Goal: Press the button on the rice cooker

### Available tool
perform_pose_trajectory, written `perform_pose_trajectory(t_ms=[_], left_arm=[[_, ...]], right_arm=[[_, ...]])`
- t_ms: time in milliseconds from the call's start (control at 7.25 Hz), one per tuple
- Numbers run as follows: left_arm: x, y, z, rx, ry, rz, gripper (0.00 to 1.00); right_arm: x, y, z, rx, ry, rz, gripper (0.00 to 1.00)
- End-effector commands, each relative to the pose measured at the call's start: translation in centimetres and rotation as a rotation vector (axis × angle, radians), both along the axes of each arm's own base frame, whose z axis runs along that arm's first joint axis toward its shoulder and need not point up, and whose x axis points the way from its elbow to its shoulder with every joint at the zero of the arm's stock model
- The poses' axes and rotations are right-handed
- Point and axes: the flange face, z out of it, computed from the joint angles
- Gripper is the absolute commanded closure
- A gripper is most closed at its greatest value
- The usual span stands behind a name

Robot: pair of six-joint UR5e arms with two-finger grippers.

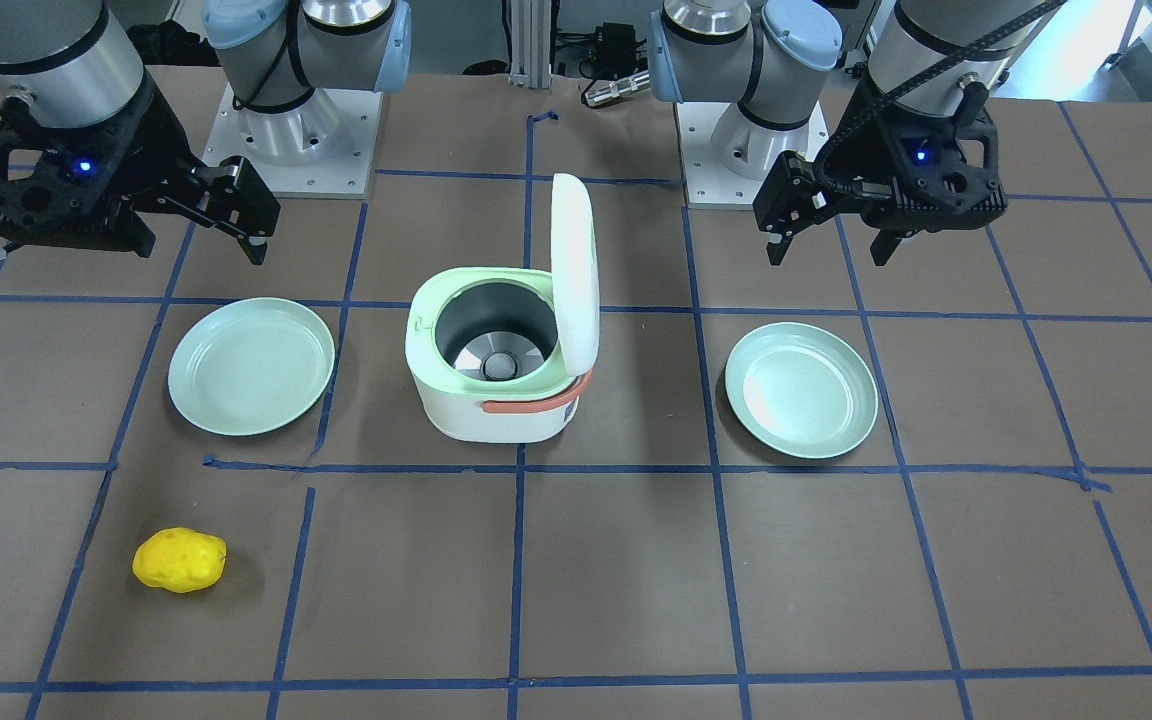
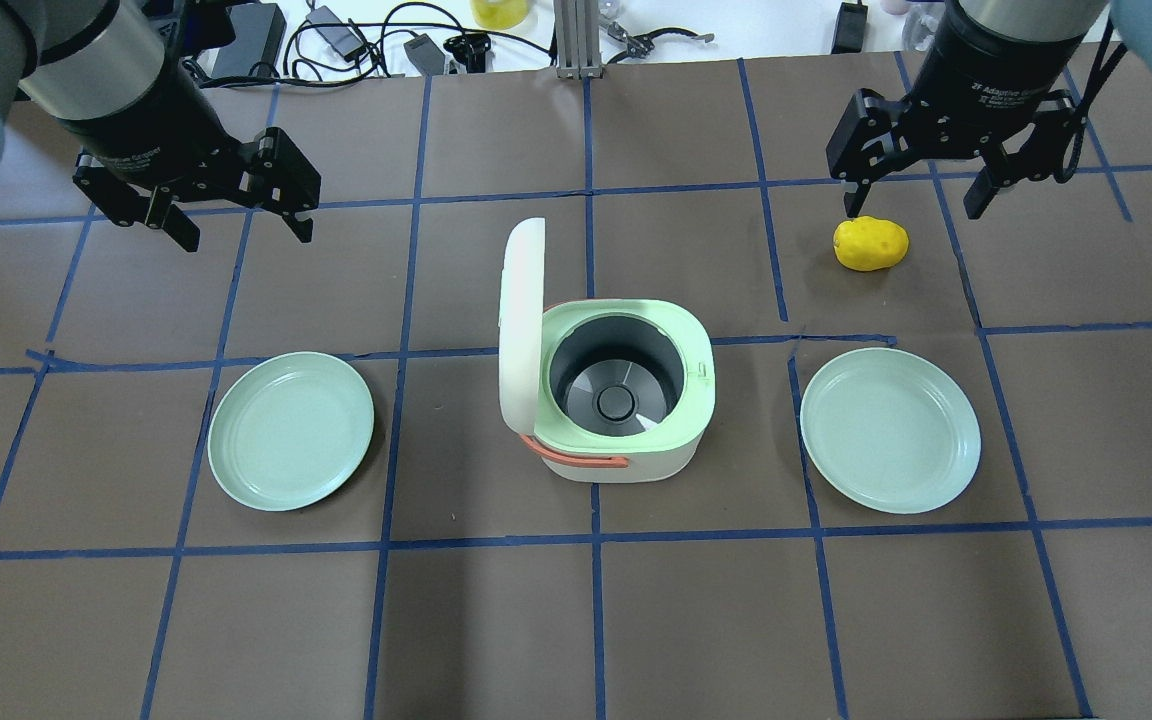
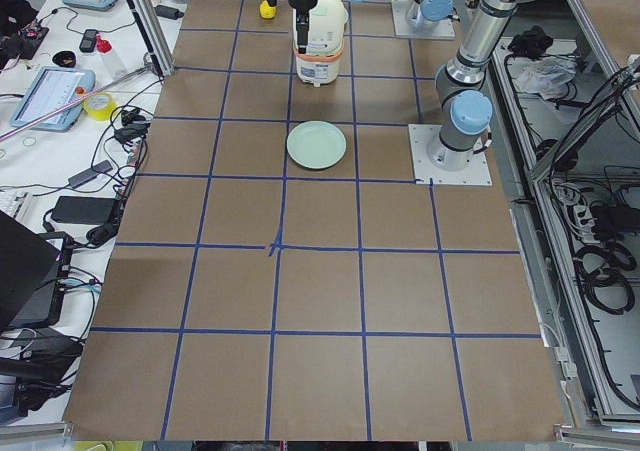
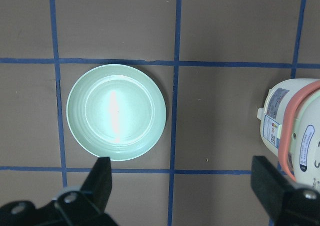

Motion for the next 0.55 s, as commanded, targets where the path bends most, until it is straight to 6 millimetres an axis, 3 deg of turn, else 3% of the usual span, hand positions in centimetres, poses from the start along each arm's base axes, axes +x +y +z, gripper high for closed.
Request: perform_pose_trajectory(t_ms=[0,414], left_arm=[[0.0,0.0,0.0,0.0,0.0,0.0,0.0],[0.0,0.0,0.0,0.0,0.0,0.0,0.0]], right_arm=[[-0.18,0.25,-0.19,0.015,0.015,-0.003,0.0],[-0.42,0.25,-0.11,0.014,0.039,-0.004,0.0]])
